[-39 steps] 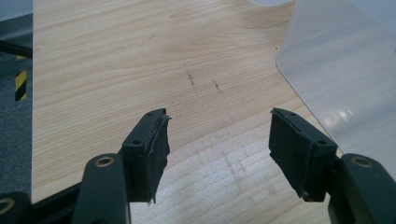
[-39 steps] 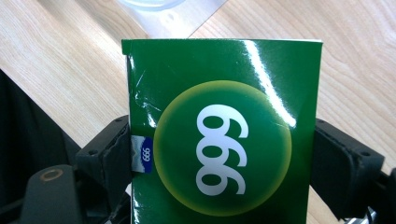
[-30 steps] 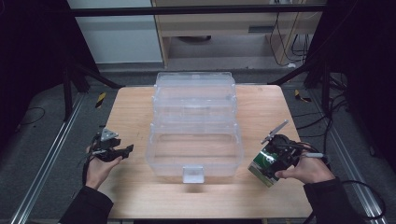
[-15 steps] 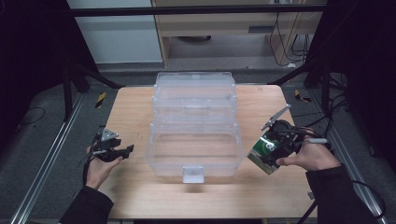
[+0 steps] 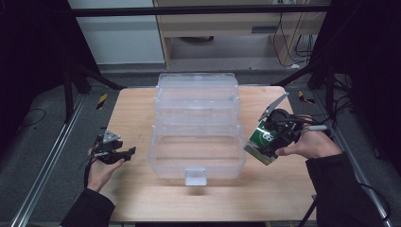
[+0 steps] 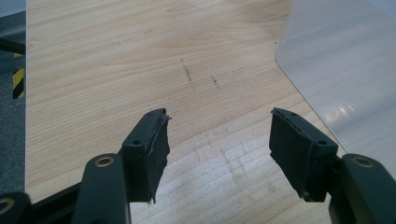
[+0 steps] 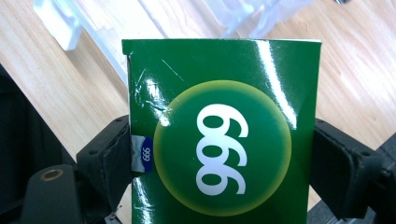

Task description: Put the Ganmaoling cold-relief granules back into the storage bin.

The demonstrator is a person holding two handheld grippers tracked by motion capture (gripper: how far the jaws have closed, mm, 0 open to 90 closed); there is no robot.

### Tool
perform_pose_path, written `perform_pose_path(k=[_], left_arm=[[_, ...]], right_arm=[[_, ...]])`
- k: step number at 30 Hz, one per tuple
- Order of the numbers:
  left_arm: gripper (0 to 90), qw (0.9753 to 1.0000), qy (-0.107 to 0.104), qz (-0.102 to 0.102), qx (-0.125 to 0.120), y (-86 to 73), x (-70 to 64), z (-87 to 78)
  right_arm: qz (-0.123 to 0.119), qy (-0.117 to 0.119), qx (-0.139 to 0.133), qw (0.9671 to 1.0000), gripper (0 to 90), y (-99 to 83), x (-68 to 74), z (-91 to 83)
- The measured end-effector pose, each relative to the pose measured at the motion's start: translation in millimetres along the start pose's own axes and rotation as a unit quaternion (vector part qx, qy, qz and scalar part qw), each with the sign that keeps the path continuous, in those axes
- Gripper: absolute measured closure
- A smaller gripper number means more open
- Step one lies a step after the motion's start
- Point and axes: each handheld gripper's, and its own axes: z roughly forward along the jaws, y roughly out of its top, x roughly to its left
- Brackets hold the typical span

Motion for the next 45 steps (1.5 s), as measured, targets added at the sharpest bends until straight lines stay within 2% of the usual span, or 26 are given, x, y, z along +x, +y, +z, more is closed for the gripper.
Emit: perform_pose_path(k=[3, 10, 17, 22, 26, 30, 38, 41, 45], left_arm=[[36.8, 1.0000, 0.000, 0.000, 0.000, 0.0, -0.1, 0.2], [36.8, 1.0000, -0.001, 0.000, 0.000, 0.0, -0.2, 0.6], [36.7, 1.0000, -0.001, 0.000, 0.000, 0.0, -0.2, 0.5], [36.7, 1.0000, -0.001, 0.000, 0.001, -0.1, -0.3, 0.9], [36.8, 1.0000, -0.001, 0.000, 0.002, -0.3, 0.2, 0.7], [36.8, 1.0000, -0.001, 0.000, 0.000, -0.3, -0.1, 0.9], [36.8, 1.0000, 0.000, 0.000, 0.002, -0.5, 0.5, 1.3], [36.8, 1.0000, -0.001, 0.001, 0.001, -0.5, -0.1, 1.7], [36.8, 1.0000, -0.001, 0.001, 0.002, -0.4, 0.1, 1.3]], right_arm=[[-0.017, 0.005, -0.002, 0.9998, 17.4, 7.6, -1.0, -1.0], [-0.039, 0.020, -0.004, 0.9990, 17.4, 21.8, -1.5, -0.3], [-0.077, 0.038, -0.013, 0.9962, 17.4, 40.6, -3.2, 7.8], [-0.092, 0.049, -0.020, 0.9943, 17.4, 51.5, -3.8, 13.0], [-0.122, 0.058, -0.018, 0.9906, 17.4, 60.7, -2.6, 20.3], [-0.138, 0.068, -0.008, 0.9881, 17.4, 67.7, -0.6, 27.3], [-0.170, 0.085, -0.014, 0.9817, 17.4, 74.4, 4.1, 34.0], [-0.193, 0.087, -0.015, 0.9772, 17.4, 76.0, 7.6, 37.4], [-0.208, 0.091, -0.012, 0.9739, 17.4, 78.4, 12.6, 43.5]])
